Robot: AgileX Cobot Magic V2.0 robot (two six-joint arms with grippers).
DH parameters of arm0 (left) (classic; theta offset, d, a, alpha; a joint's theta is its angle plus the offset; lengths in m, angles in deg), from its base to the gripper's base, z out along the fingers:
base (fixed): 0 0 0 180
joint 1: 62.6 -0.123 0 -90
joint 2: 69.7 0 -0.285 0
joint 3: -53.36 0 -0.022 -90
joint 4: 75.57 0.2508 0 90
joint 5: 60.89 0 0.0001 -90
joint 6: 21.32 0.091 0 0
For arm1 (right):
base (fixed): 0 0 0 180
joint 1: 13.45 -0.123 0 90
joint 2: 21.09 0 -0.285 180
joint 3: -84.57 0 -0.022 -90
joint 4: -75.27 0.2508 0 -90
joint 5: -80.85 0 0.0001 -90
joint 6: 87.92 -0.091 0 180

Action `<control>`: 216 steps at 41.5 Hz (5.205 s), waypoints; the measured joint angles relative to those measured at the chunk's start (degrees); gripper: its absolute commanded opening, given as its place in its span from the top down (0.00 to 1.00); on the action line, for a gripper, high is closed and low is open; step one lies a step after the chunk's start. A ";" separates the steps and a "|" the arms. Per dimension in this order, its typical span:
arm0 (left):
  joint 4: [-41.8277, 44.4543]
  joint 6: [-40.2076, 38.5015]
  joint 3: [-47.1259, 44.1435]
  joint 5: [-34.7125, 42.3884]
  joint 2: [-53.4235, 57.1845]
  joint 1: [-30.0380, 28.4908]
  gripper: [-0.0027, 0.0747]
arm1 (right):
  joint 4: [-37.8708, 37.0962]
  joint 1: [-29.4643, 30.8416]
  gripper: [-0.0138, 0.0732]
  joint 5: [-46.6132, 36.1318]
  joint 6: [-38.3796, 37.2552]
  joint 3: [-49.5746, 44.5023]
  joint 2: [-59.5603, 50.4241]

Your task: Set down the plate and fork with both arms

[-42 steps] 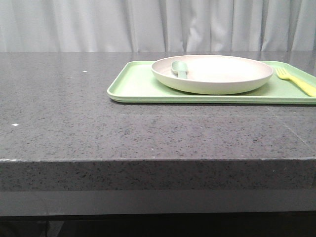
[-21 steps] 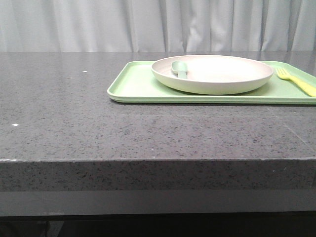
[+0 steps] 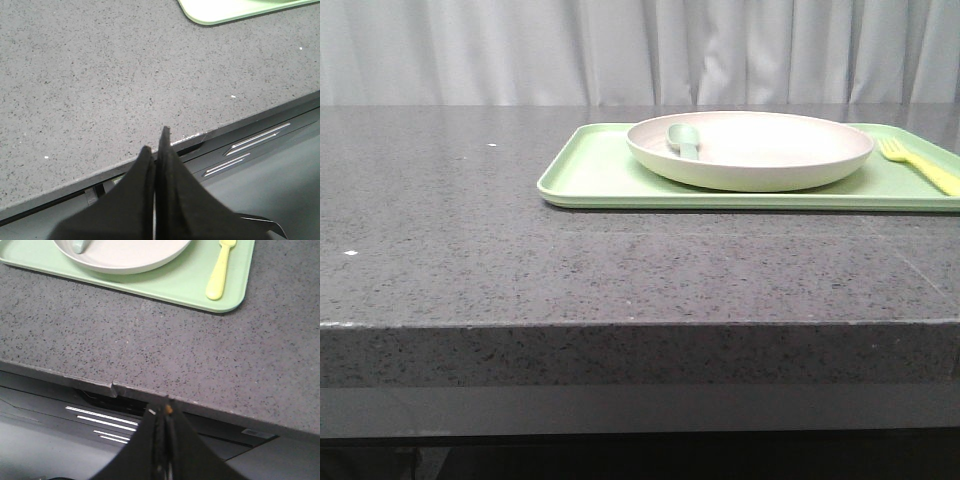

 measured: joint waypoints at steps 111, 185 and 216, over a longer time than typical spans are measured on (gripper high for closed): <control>8.41 -7.90 -45.18 55.65 33.11 -15.94 0.99 | 0.40 0.00 0.98 0.46 0.00 0.00 0.00; 8.41 -7.90 -45.18 55.65 33.11 -15.94 0.99 | 5.86 10.25 0.98 -51.32 6.62 -42.21 -25.99; 8.41 -7.90 -45.18 55.65 33.11 -15.94 0.99 | 3.14 10.25 0.98 -52.22 2.80 -42.21 -25.99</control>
